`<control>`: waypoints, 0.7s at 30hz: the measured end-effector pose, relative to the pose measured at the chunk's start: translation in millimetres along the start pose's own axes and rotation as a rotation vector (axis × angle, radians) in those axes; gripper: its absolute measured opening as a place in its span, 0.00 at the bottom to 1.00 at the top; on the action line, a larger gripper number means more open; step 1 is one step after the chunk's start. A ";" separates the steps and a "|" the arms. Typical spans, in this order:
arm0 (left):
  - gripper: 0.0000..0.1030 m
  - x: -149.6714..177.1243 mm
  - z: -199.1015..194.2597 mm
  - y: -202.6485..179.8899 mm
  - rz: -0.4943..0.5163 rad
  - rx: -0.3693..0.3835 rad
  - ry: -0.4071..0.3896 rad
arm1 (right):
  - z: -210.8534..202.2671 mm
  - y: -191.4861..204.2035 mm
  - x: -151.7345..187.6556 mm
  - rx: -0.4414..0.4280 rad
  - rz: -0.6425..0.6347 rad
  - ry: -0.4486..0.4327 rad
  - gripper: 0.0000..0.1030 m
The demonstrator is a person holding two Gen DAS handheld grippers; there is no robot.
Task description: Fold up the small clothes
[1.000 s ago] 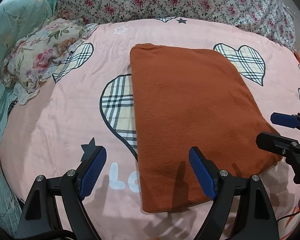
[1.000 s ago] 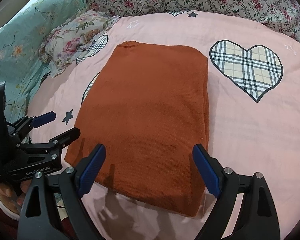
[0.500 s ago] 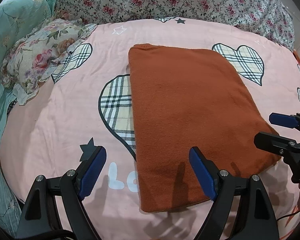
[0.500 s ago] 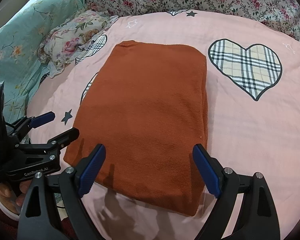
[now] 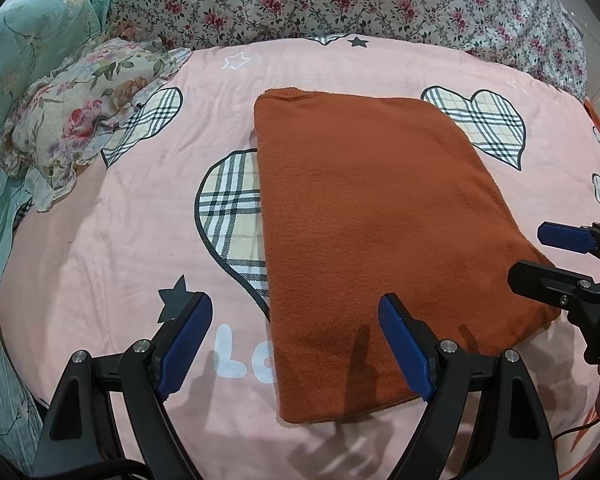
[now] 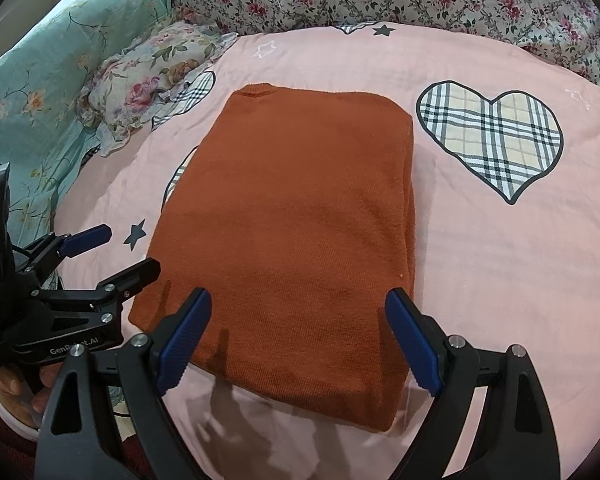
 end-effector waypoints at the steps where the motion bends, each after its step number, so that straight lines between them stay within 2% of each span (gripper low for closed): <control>1: 0.83 0.1 -0.3 -0.7 0.001 0.000 0.000 | -0.1 0.3 0.0 0.001 0.000 0.000 0.86; 21: 0.84 -0.5 -1.0 -1.8 0.006 0.000 -0.001 | -1.5 1.3 0.0 0.002 0.003 -0.003 0.86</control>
Point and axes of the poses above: each gripper's, at about its wrist camera, not at the fingertips, and z roughly the way its jaws point, y to its left, x to its underside, the point moved 7 cm from there along z, roughly the way its jaws point, and after that the axes turned 8 degrees about y, right-handed, at the moved point
